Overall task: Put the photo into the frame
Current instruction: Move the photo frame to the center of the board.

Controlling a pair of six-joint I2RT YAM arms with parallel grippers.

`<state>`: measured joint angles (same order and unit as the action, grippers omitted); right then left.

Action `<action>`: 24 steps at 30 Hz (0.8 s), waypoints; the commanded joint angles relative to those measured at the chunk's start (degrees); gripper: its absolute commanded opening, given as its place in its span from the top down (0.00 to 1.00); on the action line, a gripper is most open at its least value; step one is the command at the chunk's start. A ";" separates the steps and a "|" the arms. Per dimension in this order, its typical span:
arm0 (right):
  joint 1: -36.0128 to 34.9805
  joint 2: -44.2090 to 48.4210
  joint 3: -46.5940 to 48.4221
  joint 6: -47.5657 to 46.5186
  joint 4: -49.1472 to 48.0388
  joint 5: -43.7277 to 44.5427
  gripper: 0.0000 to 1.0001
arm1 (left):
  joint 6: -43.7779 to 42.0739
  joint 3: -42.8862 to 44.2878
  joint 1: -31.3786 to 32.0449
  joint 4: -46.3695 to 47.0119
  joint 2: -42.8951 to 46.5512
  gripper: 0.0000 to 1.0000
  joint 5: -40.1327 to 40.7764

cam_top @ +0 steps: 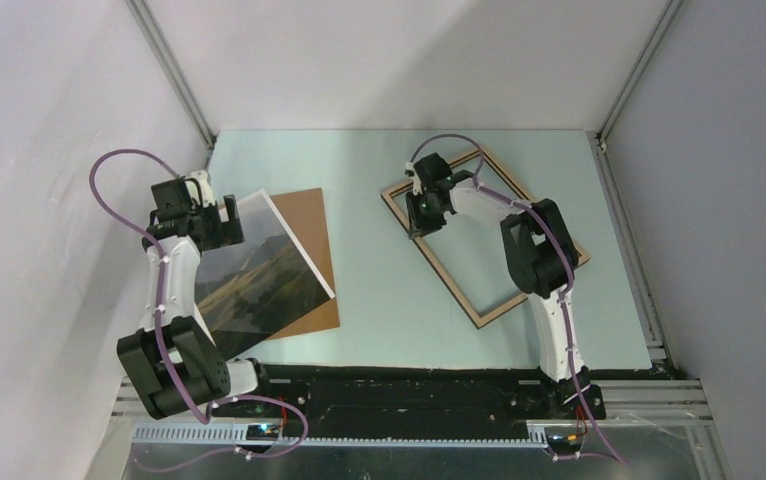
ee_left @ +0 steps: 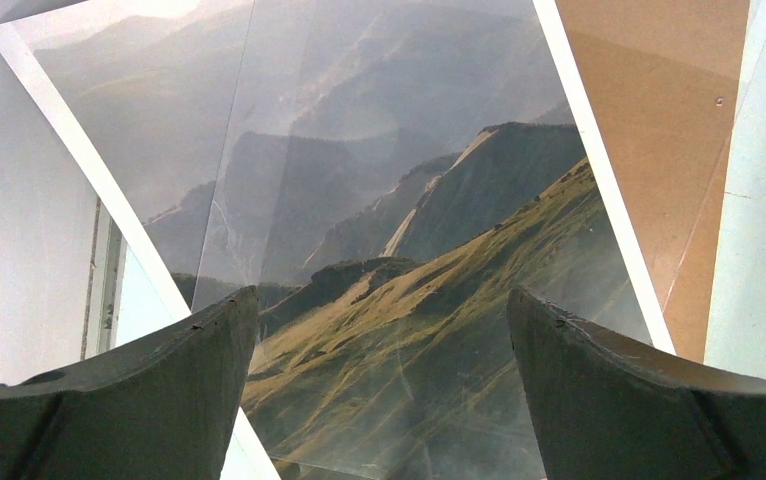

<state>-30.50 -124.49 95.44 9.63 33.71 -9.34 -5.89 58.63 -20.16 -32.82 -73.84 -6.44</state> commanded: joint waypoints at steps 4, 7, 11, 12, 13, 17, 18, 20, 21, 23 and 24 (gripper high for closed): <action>1.34 -4.91 4.42 20.05 -8.27 -9.04 1.00 | 1.43 2.72 -0.38 -0.15 2.30 0.02 -0.81; 1.20 -5.96 4.40 26.59 -10.79 -10.32 1.00 | 1.51 2.63 -0.37 -0.22 2.36 0.02 -0.78; -0.32 -6.48 4.65 30.36 -11.46 -9.93 1.00 | 1.55 2.63 -0.34 -0.18 2.62 0.02 -0.83; -0.51 -6.58 4.75 31.06 -11.30 -9.89 1.00 | 1.62 2.63 -0.32 -0.17 2.65 0.02 -0.89; -0.87 -6.67 5.00 31.33 -11.34 -9.94 0.98 | 1.69 2.67 -0.32 -0.20 2.60 0.02 -1.11; -1.07 -8.32 7.91 31.91 -11.39 -11.32 0.69 | 2.00 2.79 -0.34 -0.22 2.53 0.02 -1.55; -0.88 -8.71 8.57 31.58 -11.24 -11.80 0.61 | 2.08 2.80 -0.36 -0.23 2.55 0.02 -1.56; -0.52 -9.37 10.47 30.89 -11.07 -12.89 0.44 | 2.01 2.66 -0.30 -0.26 2.77 0.02 -1.45; -0.44 -9.02 10.38 30.63 -11.10 -13.24 0.37 | 1.93 2.60 -0.31 -0.24 3.08 0.02 -1.37; 0.12 -7.64 8.80 29.63 -11.77 -13.80 0.18 | 1.58 2.35 -0.35 -0.38 3.65 0.02 -1.21; 0.49 -6.92 7.15 28.64 -12.30 -13.83 0.09 | 1.41 2.27 -0.32 -0.39 3.85 0.02 -1.10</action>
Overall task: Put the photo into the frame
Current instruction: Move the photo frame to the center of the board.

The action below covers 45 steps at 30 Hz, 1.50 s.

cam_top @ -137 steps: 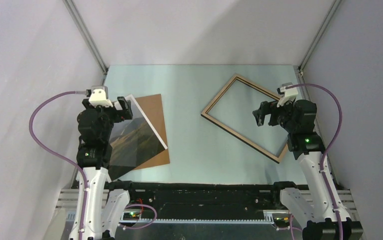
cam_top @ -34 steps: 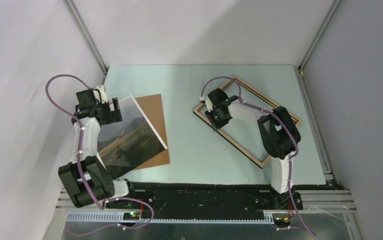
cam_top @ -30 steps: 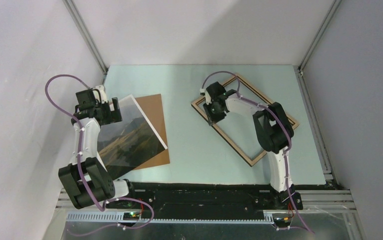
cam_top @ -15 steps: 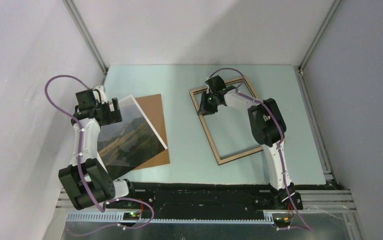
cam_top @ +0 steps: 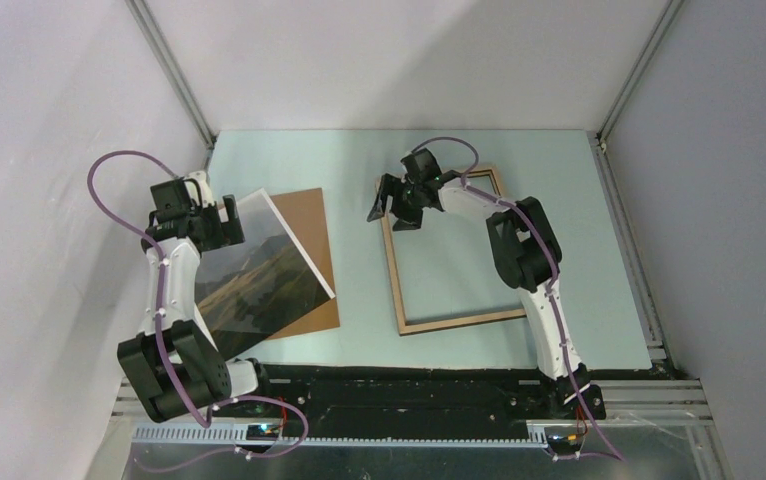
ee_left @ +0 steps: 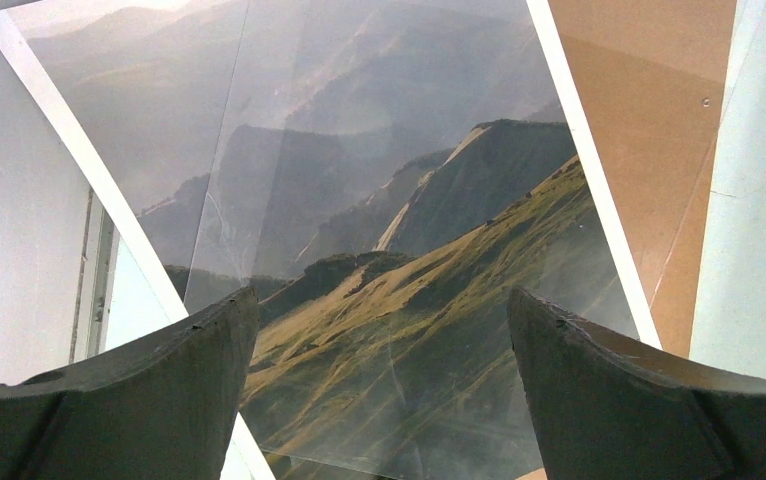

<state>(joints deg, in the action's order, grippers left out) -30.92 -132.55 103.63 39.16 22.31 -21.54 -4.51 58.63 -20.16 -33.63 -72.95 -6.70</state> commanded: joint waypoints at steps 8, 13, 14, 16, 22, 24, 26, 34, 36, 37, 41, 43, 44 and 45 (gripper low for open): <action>1.03 10.14 -9.72 -15.36 1.70 2.80 0.01 | -1.28 1.71 -0.30 0.25 5.90 0.02 -1.16; -1.76 13.81 -16.20 -22.85 3.61 5.28 0.06 | -2.32 0.71 -0.23 0.27 7.59 0.02 -1.40; -2.65 14.25 -17.16 -23.94 3.51 5.52 0.06 | -2.45 0.57 -0.23 0.28 7.87 0.02 -1.44; -4.02 15.49 -20.00 -25.24 2.86 5.99 0.07 | -2.44 0.40 -0.22 0.24 8.05 0.02 -1.54; -7.84 18.05 -25.22 -26.87 1.44 7.38 0.10 | -1.95 0.26 -0.28 0.32 7.97 0.02 -2.26; -9.17 17.98 -25.53 -27.00 1.35 8.55 0.14 | -1.75 0.19 -0.19 0.32 7.96 0.02 -2.37; -10.29 17.51 -25.51 -26.78 1.08 10.11 0.20 | -1.73 0.09 -0.15 0.24 8.09 0.02 -2.50; -11.34 11.21 -20.08 -22.60 2.57 15.30 0.54 | -2.02 -0.72 -0.09 0.30 9.35 0.02 -2.28; -11.26 9.20 -16.66 -21.44 4.27 14.71 0.64 | -2.16 -1.10 -0.05 0.30 9.47 0.02 -2.19; -11.20 8.52 -14.22 -20.71 5.32 14.43 0.72 | -2.32 -1.38 -0.05 0.27 9.57 0.02 -2.25; -10.44 4.74 -7.12 -18.79 7.86 13.79 0.92 | -2.98 -2.51 -0.04 0.25 9.78 0.02 -1.83; -9.64 3.76 -4.62 -17.49 8.12 13.63 0.96 | -3.42 -3.09 0.01 0.36 9.60 0.02 -1.60; -9.40 3.51 -3.94 -17.16 8.29 13.94 0.97 | -3.54 -3.31 0.03 0.37 9.52 0.02 -1.40; -9.00 3.19 -2.91 -16.41 8.48 14.18 0.99 | -3.85 -3.58 -0.03 0.34 9.42 0.02 -1.19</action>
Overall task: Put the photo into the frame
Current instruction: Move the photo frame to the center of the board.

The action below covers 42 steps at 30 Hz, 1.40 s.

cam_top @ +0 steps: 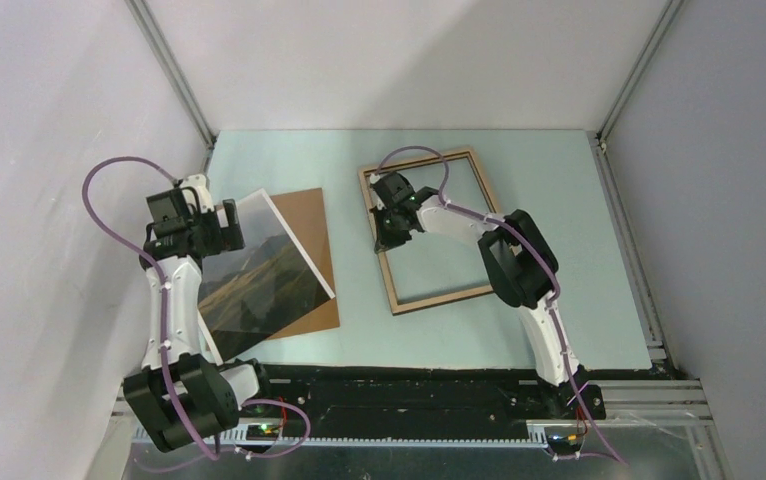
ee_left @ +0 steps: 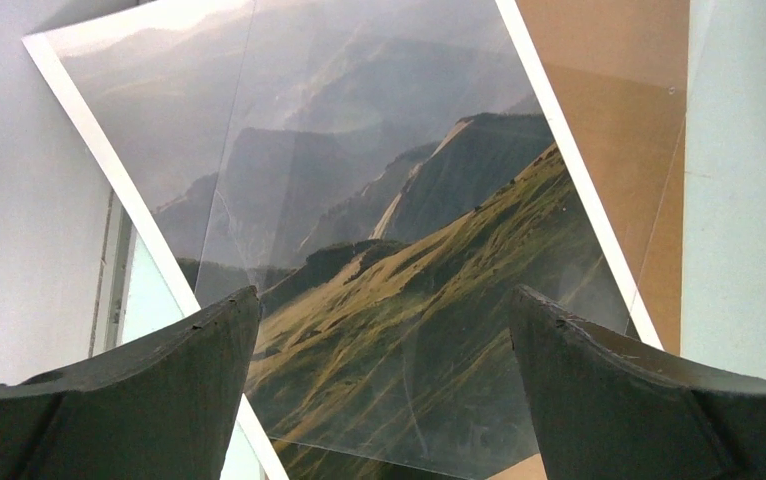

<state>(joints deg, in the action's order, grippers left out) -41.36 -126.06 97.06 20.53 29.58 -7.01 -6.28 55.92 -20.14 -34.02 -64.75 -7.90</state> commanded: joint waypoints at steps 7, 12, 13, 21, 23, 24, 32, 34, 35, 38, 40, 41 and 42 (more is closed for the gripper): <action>4.16 -2.89 1.66 6.94 -0.42 0.67 1.00 | -2.57 -1.38 -0.01 0.84 1.07 0.02 0.26; 5.00 0.92 -6.12 9.61 -4.52 1.39 1.00 | -2.45 -1.50 0.02 0.80 0.99 0.02 0.07; 5.09 2.34 -8.67 10.45 -6.02 1.65 1.00 | -2.45 -1.58 0.06 0.84 0.92 0.02 0.06; 4.12 7.71 -15.44 15.63 -10.09 2.22 1.00 | -2.03 -1.39 -0.02 0.96 0.36 0.02 -0.31; 3.69 7.83 -15.38 16.68 -10.40 1.27 1.00 | -2.12 -1.45 -0.01 1.12 0.05 0.02 -0.16; 3.38 7.84 -15.26 17.11 -10.44 0.65 1.00 | -2.17 -1.48 0.00 1.21 -0.03 0.02 -0.18; 3.14 6.45 -8.59 15.19 -7.52 -2.10 0.68 | -3.01 -1.46 -0.06 1.46 -1.54 0.02 0.23; 3.07 7.16 -7.46 13.69 -6.96 -2.00 0.52 | -3.59 -1.63 0.00 1.43 -2.11 0.02 0.92; 3.05 7.50 -7.12 12.39 -6.93 -1.88 0.42 | -3.75 -1.62 0.01 1.53 -2.66 0.02 1.20; 2.75 9.36 -5.19 9.21 -6.45 -0.99 0.14 | -4.51 -1.63 -0.03 1.47 -4.09 0.02 2.32; 2.51 10.08 -3.58 6.84 -5.93 -0.83 0.07 | -4.99 -1.79 -0.12 1.43 -5.38 0.02 2.85; 2.32 10.33 -2.99 5.10 -5.70 -0.93 0.06 | -5.15 -1.79 -0.23 1.44 -6.35 0.02 3.37; 2.20 10.60 -1.86 4.23 -5.60 -1.05 0.05 | -5.56 -1.76 -0.44 1.47 -6.97 0.02 3.61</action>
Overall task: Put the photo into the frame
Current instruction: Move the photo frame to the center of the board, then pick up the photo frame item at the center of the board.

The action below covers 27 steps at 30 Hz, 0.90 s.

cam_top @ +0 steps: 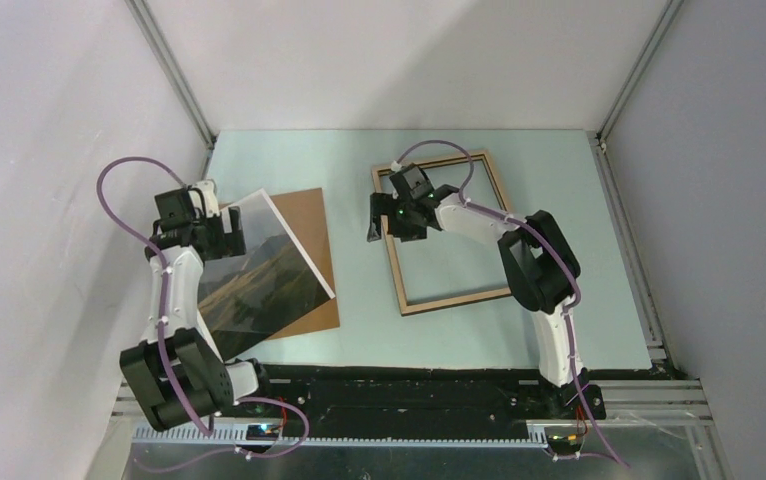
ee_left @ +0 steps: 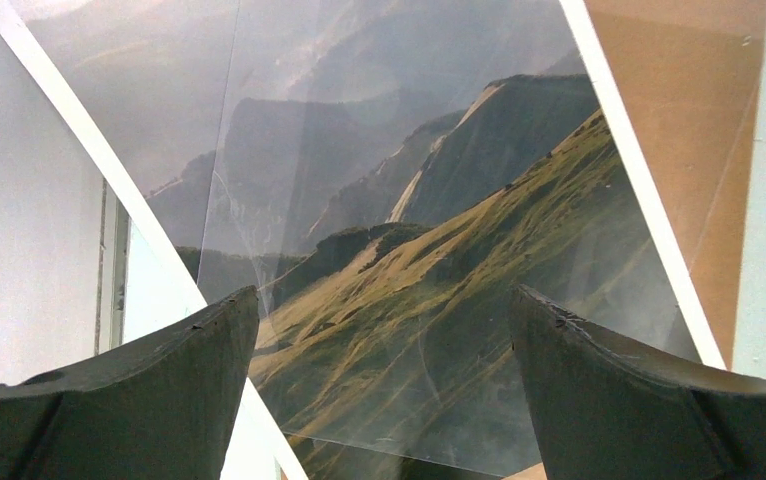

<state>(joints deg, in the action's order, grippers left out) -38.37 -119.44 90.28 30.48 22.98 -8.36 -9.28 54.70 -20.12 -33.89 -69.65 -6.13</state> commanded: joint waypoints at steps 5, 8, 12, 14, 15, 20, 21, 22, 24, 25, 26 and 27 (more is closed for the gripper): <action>-2.37 3.36 9.43 -12.64 2.14 -1.94 0.05 | -4.07 0.91 -2.11 1.28 -8.07 0.02 3.28; -3.42 1.37 13.90 -15.61 3.53 -4.46 0.06 | -4.79 2.87 -3.24 1.36 -11.74 0.02 3.90; -5.67 -2.82 19.26 -19.52 5.01 -8.10 0.06 | -6.17 5.52 -3.98 1.33 -16.35 0.02 4.97; -6.54 -5.29 21.97 -19.82 5.52 -8.96 0.06 | -6.86 6.88 -4.35 1.32 -18.69 0.02 5.26; -6.85 -7.30 24.14 -19.70 6.18 -9.09 0.06 | -6.97 7.76 -4.67 1.30 -19.43 0.02 5.34; -8.06 -14.80 31.46 -16.25 8.03 -11.21 0.06 | -7.34 10.27 -5.86 1.22 -24.72 0.02 4.89; -8.07 -15.49 32.03 -15.43 8.04 -11.52 0.07 | -7.38 10.92 -6.00 1.16 -25.75 0.02 4.77; -8.05 -16.73 33.04 -15.04 8.04 -11.69 0.07 | -7.50 11.24 -6.12 1.13 -26.26 0.02 4.70; -8.02 -18.20 33.93 -14.29 7.69 -12.20 0.07 | -7.60 12.28 -6.34 1.10 -27.70 0.01 4.16; -8.03 -18.55 34.18 -13.84 7.56 -12.58 0.07 | -7.68 13.05 -6.38 0.93 -28.67 0.02 3.66; -7.99 -19.30 34.57 -13.59 7.35 -12.74 0.07 | -7.75 13.50 -6.46 0.80 -29.13 0.02 3.49; -8.02 -19.63 34.81 -13.10 7.26 -13.22 0.07 | -7.76 14.36 -6.48 0.59 -30.13 0.02 3.19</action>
<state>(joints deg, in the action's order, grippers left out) -46.74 -138.15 120.90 15.16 30.06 -19.38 -15.38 65.25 -26.11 -33.65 -97.73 -1.74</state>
